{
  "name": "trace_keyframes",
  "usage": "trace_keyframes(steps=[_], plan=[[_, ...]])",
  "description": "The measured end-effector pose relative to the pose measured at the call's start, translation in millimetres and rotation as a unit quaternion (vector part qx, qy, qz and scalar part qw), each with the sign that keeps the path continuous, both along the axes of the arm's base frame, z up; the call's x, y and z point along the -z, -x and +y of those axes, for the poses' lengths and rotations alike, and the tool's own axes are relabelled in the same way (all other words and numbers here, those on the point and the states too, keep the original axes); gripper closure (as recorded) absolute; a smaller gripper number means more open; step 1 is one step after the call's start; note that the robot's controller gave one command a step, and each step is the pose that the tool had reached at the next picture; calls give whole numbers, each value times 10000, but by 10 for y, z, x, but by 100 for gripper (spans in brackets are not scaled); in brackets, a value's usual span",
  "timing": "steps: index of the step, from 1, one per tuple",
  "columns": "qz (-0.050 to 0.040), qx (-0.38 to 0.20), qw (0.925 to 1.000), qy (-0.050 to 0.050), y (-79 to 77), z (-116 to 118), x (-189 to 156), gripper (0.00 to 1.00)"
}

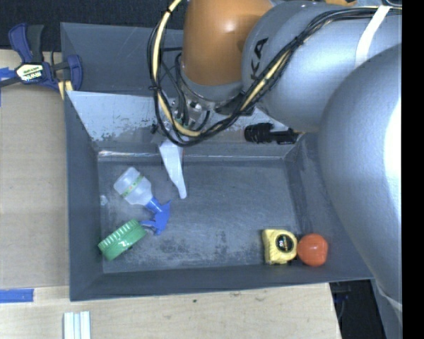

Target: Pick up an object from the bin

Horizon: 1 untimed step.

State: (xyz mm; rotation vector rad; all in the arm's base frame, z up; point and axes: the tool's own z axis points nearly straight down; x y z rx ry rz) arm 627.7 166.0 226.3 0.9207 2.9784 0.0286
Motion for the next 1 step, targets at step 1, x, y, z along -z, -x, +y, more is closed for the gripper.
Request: trace_keyframes(steps=[1], plan=[[-7,-1866,9824,52,99,458,460,100]])
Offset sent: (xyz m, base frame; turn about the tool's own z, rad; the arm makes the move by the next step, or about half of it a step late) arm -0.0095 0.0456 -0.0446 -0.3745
